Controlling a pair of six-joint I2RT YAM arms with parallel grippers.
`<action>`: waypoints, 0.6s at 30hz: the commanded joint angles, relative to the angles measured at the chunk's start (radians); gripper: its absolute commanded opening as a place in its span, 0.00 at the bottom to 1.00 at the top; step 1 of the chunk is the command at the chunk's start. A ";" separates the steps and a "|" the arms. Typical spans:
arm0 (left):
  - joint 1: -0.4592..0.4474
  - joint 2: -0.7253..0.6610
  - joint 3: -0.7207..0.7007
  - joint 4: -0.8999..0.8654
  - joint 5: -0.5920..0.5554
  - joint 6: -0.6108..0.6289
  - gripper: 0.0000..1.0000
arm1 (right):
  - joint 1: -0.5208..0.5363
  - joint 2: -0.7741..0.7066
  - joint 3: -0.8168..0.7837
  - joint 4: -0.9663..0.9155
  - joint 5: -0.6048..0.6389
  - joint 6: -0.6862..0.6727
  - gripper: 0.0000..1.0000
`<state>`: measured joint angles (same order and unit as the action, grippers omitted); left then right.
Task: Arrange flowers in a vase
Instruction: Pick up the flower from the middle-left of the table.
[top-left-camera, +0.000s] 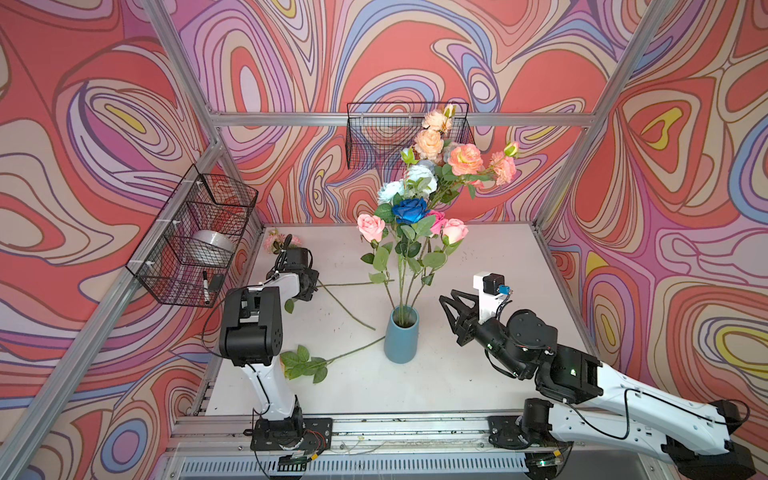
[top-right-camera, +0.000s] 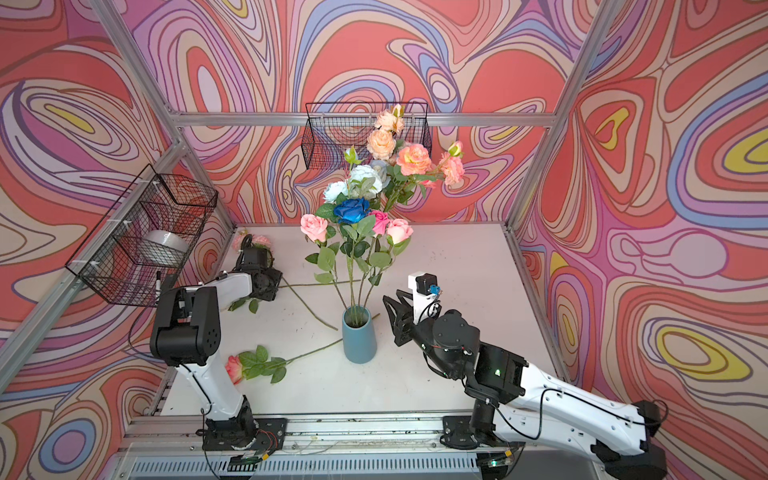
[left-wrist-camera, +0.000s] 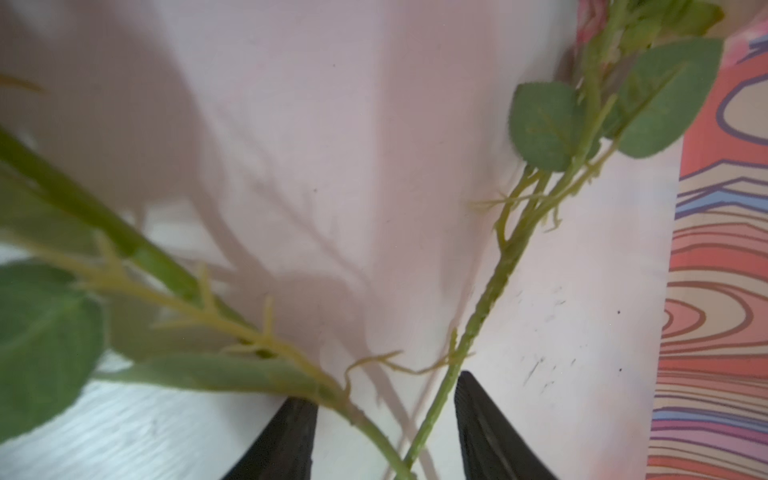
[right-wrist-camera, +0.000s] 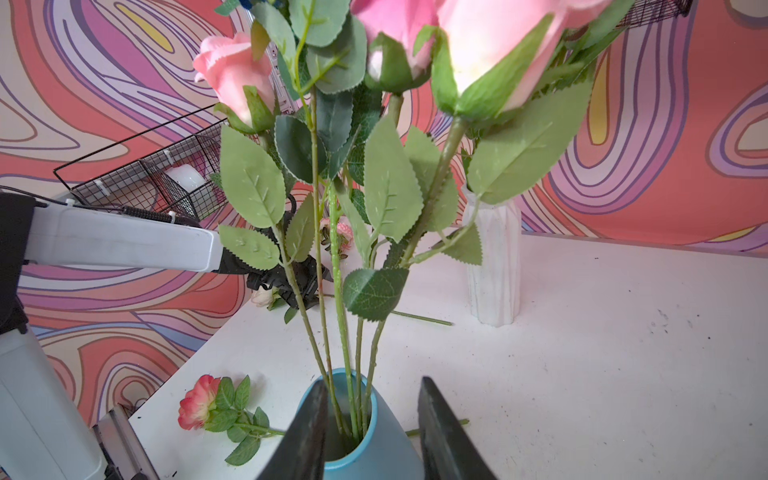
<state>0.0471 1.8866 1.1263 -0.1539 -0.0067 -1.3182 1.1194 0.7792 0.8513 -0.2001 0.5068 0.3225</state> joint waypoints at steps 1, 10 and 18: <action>0.011 0.068 -0.010 -0.164 0.025 -0.083 0.47 | 0.002 -0.021 0.000 -0.021 0.024 -0.013 0.36; 0.019 0.037 -0.071 -0.126 0.037 -0.086 0.16 | 0.002 -0.052 -0.008 -0.033 0.044 -0.030 0.35; 0.022 0.018 -0.066 -0.118 0.044 -0.103 0.05 | 0.002 -0.077 -0.020 -0.044 0.051 -0.027 0.35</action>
<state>0.0658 1.8866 1.0992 -0.1654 0.0330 -1.3960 1.1194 0.7158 0.8486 -0.2253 0.5388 0.3042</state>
